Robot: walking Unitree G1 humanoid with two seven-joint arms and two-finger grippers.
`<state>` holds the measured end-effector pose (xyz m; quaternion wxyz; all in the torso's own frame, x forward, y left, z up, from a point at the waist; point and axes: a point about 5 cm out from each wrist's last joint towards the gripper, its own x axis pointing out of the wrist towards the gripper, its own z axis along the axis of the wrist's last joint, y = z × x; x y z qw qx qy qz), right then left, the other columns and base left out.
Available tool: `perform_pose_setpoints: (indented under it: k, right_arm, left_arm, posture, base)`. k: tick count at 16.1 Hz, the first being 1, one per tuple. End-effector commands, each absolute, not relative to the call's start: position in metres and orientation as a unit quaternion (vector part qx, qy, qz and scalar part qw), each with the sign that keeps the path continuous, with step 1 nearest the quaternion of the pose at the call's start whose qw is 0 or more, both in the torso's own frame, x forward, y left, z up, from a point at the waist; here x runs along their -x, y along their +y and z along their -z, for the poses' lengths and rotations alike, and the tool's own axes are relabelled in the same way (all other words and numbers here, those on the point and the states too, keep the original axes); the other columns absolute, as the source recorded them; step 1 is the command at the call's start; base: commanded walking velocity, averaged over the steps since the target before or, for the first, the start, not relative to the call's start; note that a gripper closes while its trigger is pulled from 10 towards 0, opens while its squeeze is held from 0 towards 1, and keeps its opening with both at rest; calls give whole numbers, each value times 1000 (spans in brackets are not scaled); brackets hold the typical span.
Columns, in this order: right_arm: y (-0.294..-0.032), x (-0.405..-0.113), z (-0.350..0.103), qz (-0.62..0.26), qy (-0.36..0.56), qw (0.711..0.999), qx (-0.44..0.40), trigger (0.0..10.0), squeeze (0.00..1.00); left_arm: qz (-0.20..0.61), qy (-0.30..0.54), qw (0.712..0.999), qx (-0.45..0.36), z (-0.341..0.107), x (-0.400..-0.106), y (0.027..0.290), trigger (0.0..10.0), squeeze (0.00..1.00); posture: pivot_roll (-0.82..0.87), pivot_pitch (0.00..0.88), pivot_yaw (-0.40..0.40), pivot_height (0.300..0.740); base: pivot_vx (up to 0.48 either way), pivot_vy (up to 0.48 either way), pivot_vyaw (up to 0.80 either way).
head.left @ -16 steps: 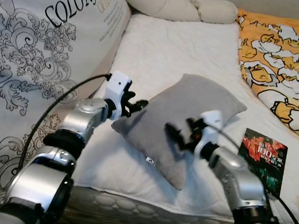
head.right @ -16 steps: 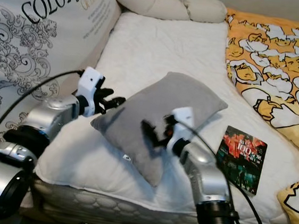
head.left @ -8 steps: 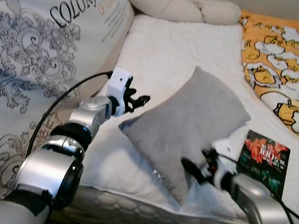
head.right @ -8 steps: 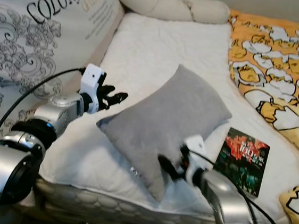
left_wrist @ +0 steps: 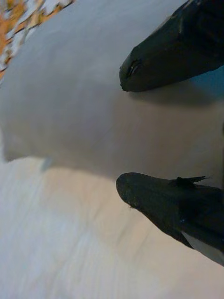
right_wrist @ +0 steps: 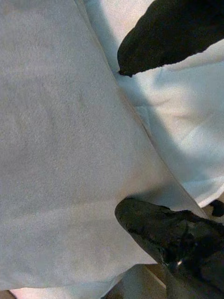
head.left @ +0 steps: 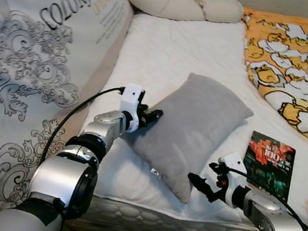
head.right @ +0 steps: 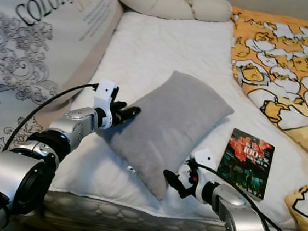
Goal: Clean up the room
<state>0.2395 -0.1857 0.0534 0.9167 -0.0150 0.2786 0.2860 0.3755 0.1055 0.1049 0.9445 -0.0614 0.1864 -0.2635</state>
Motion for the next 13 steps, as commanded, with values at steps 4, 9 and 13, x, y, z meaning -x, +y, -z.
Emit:
perform_pose_setpoints:
  k: [4,9,13]
  right_arm:
    - [-169,-265,-108,-304,122,944,-44,10000,0]
    - [-128,-307,-109,-346,137,928,-3,10000,0]
    - [-103,-323,-77,-359,220,904,74,10000,0]
  left_arm:
    - [261,129,953,80,-135,-389,120,10000,0]
    - [390,155,908,10,-129,-376,139,10000,0]
    - [374,163,913,-4,-127,-373,156,10000,0]
  posture:
    - [-139,19,73,740]
    - [-106,7,53,740]
    - [-79,5,23,740]
  base:
    - [0,0,0]
    - [0,0,0]
    - [0,0,0]
